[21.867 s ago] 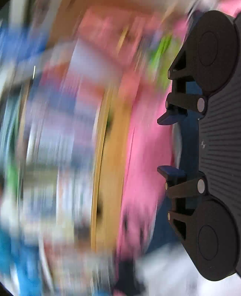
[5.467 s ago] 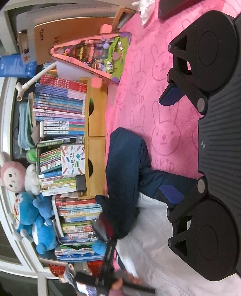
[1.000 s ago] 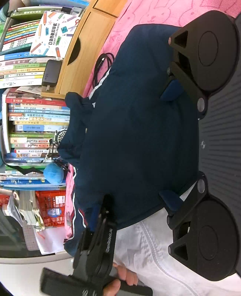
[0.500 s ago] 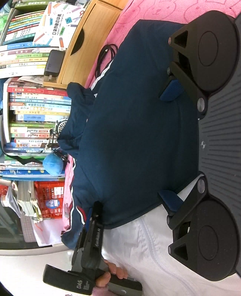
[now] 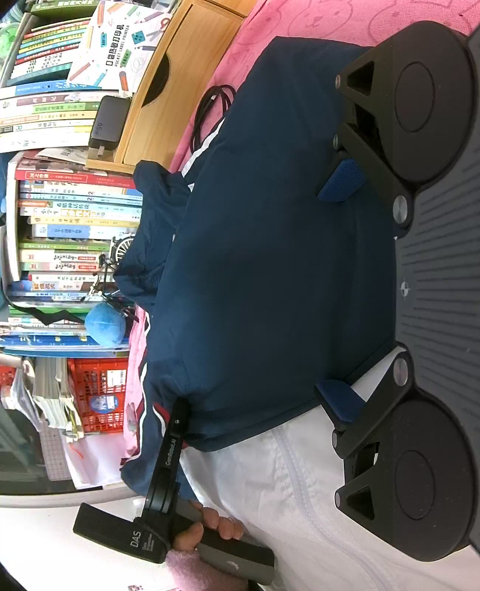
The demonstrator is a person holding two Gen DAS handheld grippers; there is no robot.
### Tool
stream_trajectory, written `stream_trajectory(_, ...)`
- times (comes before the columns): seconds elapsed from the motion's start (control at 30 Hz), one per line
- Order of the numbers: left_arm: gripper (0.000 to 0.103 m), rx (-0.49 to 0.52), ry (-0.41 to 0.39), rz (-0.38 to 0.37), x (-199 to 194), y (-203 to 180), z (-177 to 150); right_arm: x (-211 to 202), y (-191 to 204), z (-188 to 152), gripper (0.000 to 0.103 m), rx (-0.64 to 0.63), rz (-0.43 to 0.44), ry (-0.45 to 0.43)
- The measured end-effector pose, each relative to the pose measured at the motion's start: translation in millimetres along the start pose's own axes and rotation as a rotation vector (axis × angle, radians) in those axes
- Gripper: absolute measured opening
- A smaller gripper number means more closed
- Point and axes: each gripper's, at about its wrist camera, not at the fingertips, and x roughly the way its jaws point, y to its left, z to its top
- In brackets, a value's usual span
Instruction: Fold clothes
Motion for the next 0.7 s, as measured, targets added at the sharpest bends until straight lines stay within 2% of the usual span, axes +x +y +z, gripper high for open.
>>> stream_trajectory(0.37,0.003,-0.018,0.002,-0.002,-1,2,2,0,1,0,0.103,0.002,-0.001,0.000)
stream_trajectory(0.57,0.002,-0.038,-0.011,0.012,-3,16,21,-1,1,0,0.103,0.003,-0.001,0.000)
stream_trajectory(0.63,0.005,-0.057,-0.015,0.036,-1,22,23,-1,1,1,0.103,0.003,-0.001,0.000)
stream_trajectory(0.7,0.013,-0.105,-0.027,0.053,-2,29,24,-1,1,1,0.103,0.003,-0.001,0.000)
